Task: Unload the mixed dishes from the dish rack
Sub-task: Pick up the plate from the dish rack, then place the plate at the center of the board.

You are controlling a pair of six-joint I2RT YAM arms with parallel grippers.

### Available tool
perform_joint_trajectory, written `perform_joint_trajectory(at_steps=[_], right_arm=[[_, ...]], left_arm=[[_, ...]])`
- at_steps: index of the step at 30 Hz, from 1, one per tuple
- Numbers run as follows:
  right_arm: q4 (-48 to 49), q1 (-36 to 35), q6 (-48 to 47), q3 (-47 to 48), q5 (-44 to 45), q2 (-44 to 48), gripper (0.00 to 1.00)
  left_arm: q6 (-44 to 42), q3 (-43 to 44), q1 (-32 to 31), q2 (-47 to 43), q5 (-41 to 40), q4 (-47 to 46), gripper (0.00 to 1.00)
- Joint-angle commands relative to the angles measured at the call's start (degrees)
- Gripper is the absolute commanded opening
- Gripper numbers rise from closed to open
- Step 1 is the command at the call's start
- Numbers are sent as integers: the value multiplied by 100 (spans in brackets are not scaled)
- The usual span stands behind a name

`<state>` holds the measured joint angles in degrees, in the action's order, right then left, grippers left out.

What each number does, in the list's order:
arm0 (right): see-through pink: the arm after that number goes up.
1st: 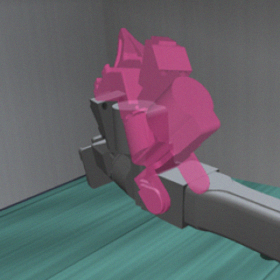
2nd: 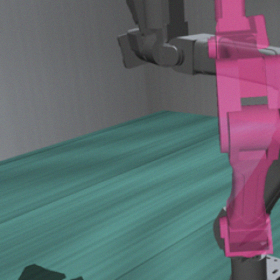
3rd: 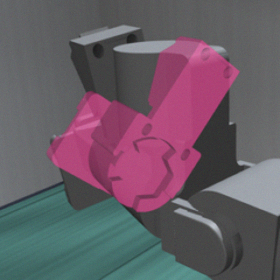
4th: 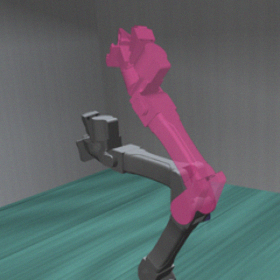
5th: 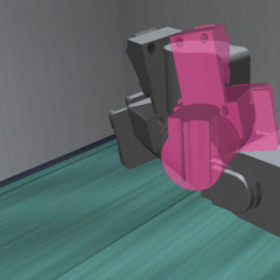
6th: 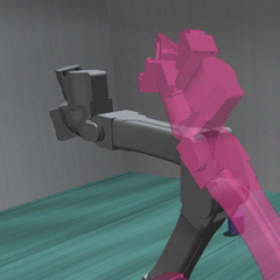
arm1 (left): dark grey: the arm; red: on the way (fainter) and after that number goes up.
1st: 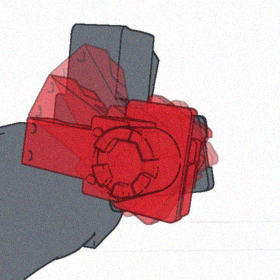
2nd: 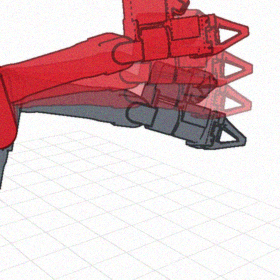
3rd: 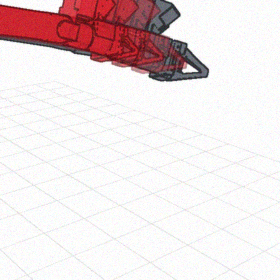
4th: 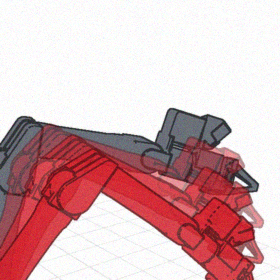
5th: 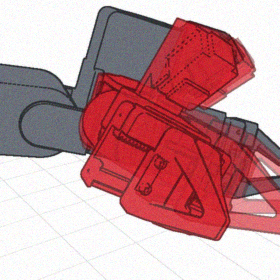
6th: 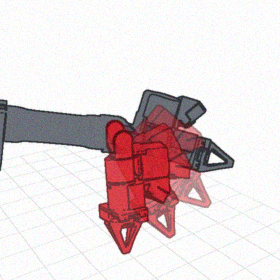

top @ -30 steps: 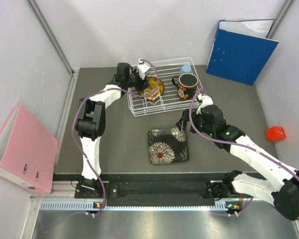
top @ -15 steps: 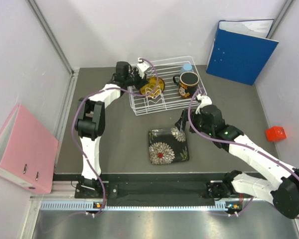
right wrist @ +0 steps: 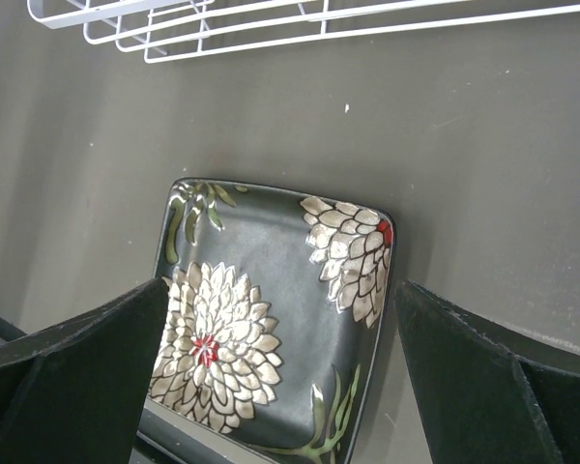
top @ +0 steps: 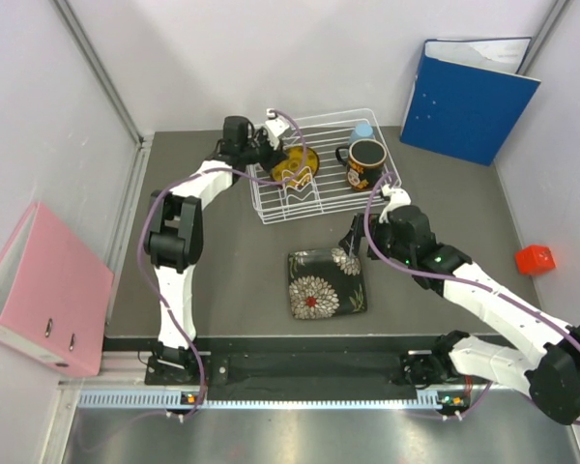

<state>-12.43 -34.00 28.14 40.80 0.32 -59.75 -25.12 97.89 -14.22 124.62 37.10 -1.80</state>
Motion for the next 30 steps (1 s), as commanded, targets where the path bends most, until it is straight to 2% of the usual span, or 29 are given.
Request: perform_joint_trajectory(at_steps=[1, 6, 12, 16, 19, 22, 23, 26, 27, 28, 29, 30], right_arm=[[267, -54, 42, -10, -14, 112, 99], [276, -54, 60, 16, -5, 147, 99], [249, -54, 60, -1, -14, 270, 99], [223, -46, 95, 42, 21, 419, 100], [101, -54, 95, 174, 301, 586, 99], [-58, -54, 297, 271, 846, 823, 98], [-102, -54, 445, 297, 1152, 876, 97], [-251, -54, 561, 490, 1426, 1026, 96], [-278, -54, 561, 630, 1436, 1070, 96], [-321, -54, 535, 701, 1436, 1096, 96], [-348, -54, 526, 771, 1480, 1131, 95], [-366, -54, 517, 885, 1497, 1167, 95]], left_arm=[[69, 363, 86, -640, 87, -259, 0], [148, 319, 86, -930, 87, -347, 0], [376, 231, 77, -1684, 139, -601, 0], [745, 38, -28, -2274, 78, -1040, 0], [1359, -103, -160, -2696, -176, -1147, 0], [2806, -165, -231, -3048, -799, -1095, 0], [3760, -147, -222, -3101, -897, -763, 0], [5312, -313, -213, -3285, -697, -348, 0], [5682, -505, -213, -3434, -513, -512, 0], [6120, -1108, -213, -3540, -302, -766, 0], [7012, -1514, -213, -3671, -187, -1134, 0], [7508, -1936, -213, -3925, -177, -1947, 0]])
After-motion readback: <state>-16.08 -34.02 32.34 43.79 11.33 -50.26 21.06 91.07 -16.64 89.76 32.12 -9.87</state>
